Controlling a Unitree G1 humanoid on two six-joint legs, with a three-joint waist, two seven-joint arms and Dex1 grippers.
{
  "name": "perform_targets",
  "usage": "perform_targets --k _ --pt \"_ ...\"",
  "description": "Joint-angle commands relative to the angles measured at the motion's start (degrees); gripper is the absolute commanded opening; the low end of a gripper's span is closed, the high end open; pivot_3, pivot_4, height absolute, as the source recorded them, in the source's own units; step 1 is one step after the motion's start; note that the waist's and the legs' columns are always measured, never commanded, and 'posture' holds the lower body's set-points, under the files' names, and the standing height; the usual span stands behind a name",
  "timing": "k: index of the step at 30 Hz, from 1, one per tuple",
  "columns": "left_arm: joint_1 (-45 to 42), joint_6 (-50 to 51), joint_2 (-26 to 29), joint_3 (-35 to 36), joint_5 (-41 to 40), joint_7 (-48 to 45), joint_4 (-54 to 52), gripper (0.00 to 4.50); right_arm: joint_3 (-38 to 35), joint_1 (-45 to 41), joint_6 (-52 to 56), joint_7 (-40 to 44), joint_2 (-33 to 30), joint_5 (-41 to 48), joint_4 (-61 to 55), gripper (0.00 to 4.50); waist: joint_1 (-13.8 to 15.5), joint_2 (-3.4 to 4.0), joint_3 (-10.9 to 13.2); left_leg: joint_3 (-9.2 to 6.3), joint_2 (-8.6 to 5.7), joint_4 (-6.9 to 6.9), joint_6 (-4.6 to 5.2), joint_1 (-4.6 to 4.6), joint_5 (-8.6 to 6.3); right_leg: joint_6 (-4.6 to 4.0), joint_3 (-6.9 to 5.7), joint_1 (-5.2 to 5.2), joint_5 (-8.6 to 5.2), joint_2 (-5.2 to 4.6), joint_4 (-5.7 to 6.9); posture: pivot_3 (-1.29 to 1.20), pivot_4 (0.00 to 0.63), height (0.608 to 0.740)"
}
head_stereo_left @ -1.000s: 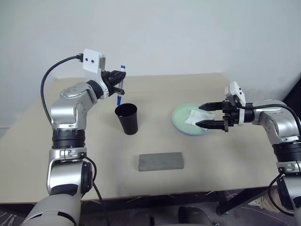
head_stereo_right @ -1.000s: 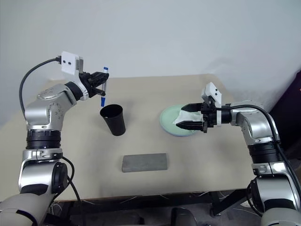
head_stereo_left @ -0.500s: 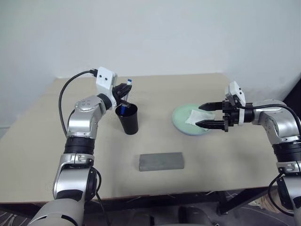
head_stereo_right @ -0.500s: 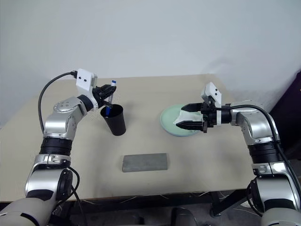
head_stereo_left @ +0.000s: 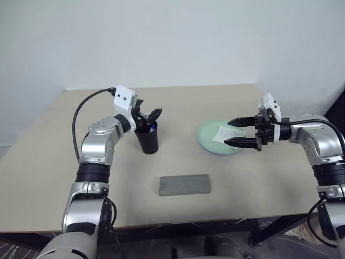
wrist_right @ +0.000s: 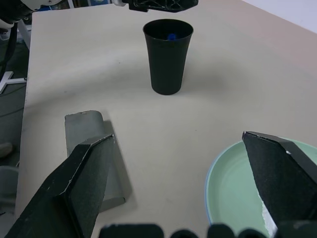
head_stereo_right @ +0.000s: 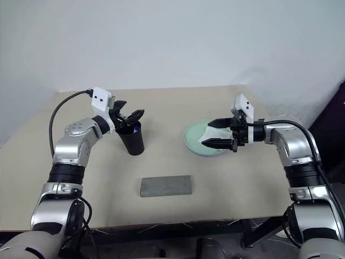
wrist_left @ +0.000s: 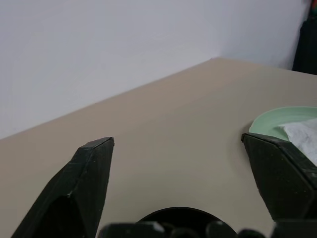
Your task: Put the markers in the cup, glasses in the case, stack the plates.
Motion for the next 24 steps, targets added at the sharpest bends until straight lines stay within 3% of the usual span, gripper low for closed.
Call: perform_targets --k 1,5,10,24 --pt "4.20 5.04 7.92 1.36 -4.82 -9.32 -11.80 4.43 -2.32 -0.11 0.08 -0.69 -0.49 1.25 -2.22 4.50 -0.55 0.00 0.00 0.06 0.04 -0.03 -0.01 0.02 -0.01 0.00 0.00 -0.03 0.00 0.00 0.04 0.00 0.000 0.726" --pt "12.67 9.24 17.31 3.10 -8.16 -17.19 -18.89 4.43 -3.04 0.34 0.97 -1.63 -0.66 1.47 -2.32 4.50 -0.98 0.05 0.01 0.03 0.09 -0.13 -0.07 0.08 -0.05 -0.04 -0.03 -0.09 -0.02 0.03 0.09 0.00 0.000 0.726" --pt "20.51 10.49 22.59 6.81 -10.73 -19.98 -22.44 4.43 -3.27 0.27 1.36 -2.23 -0.40 1.62 -2.32 4.50 -0.35 0.13 0.06 -0.01 0.10 -0.08 -0.27 0.08 -0.16 -0.14 -0.09 -0.12 -0.11 0.01 -0.04 0.00 0.000 0.726" --pt "35.55 16.81 22.33 12.20 -14.40 -15.10 -34.53 4.43 -1.64 -0.17 2.61 -3.98 4.64 1.75 -1.73 4.50 0.01 0.29 0.16 0.25 0.39 -0.07 -0.29 0.04 -0.18 -0.03 -0.39 -0.22 -0.18 -0.05 -0.12 0.00 0.000 0.726"
